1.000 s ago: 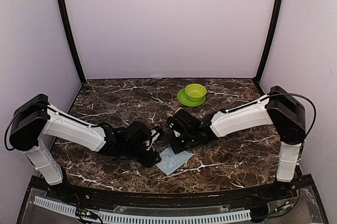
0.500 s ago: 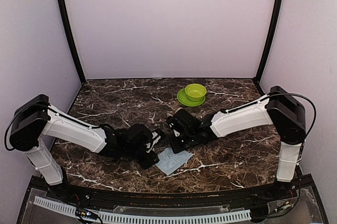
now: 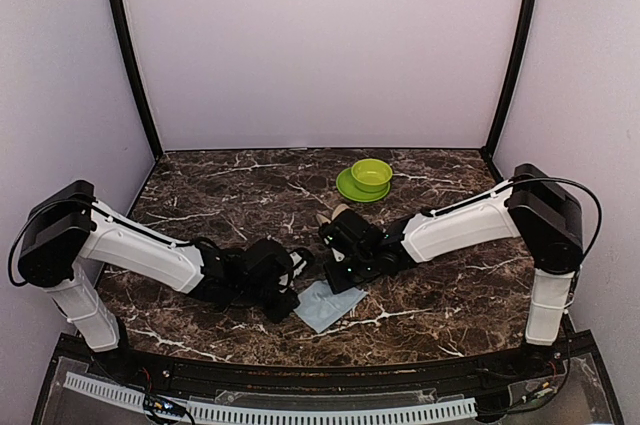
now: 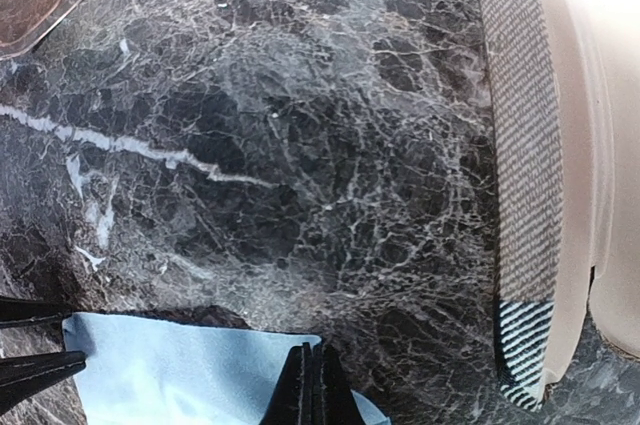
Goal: Organize the sunglasses
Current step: Pick up the glasses cleaning cloth from the center of the board, then fold the glasses cleaning cloth at the center of the board.
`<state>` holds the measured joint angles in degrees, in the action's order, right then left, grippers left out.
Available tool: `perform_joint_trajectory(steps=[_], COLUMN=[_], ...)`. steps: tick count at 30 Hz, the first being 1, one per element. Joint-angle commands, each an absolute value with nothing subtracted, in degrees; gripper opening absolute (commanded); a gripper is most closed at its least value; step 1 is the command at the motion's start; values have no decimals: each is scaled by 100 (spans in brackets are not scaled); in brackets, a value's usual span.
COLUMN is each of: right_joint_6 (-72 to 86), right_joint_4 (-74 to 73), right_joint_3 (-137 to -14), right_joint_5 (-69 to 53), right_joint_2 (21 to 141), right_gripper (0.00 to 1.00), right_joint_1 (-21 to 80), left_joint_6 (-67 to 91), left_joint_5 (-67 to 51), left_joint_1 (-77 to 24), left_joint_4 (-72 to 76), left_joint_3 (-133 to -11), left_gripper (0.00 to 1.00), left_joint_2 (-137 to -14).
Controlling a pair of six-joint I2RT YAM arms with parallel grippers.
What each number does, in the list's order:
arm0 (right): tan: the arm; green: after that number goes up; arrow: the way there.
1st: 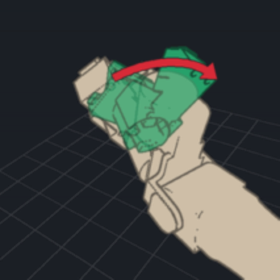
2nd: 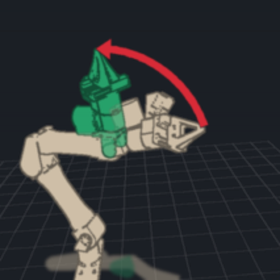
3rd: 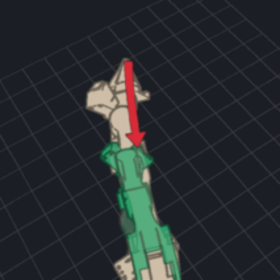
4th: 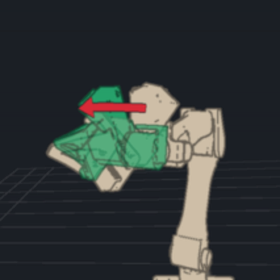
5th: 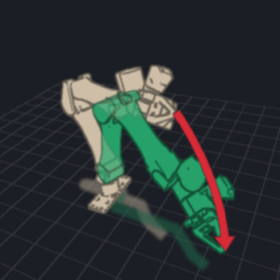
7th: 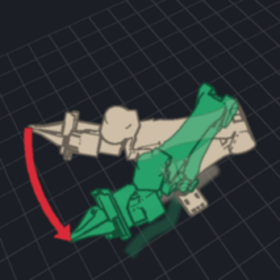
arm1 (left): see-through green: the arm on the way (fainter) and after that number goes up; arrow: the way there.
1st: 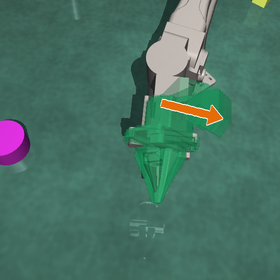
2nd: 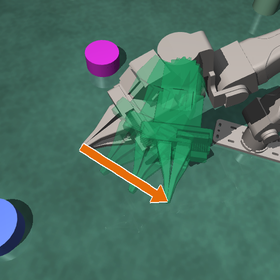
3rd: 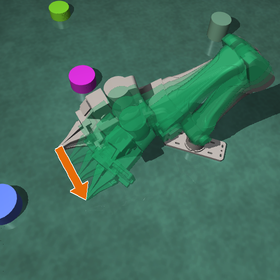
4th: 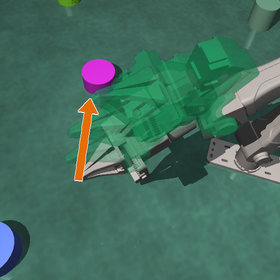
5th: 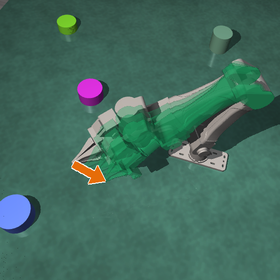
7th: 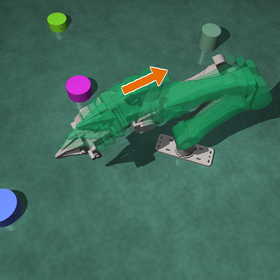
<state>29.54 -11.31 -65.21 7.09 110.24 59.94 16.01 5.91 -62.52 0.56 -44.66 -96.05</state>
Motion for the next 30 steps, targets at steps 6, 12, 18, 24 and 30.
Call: perform_joint_trajectory(steps=[6, 12, 18, 24, 30], right_joint_6=[3203, 3269, 3259, 3249, 3192], right_joint_4=[-557, -341, -273, -220, -141], right_joint_3=[-6306, -6183, -6038, -5878, -5765], right_joint_5=[330, 244, 345, 456, 457], right_joint_2=[10712, 10536, 10293, 10076, 9879], right_gripper=[0, 0, 0, 0, 0], right_joint_1=[5909, 5881, 5846, 5818, 5811], left_joint_6=[1769, 1746, 1523, 1125, 682], left_joint_5=[551, 559, 721, 749, 514], left_joint_1=[-6284, -6284, -6267, -6133, -5854], left_joint_4=[-187, -150, -260, -436, -574], left_joint_3=[-4327, -4350, -4413, -4519, -4764], left_gripper=[5, 0, 0, 0, 0], left_joint_2=[-9601, -9468, -9203, -8896, -8657])
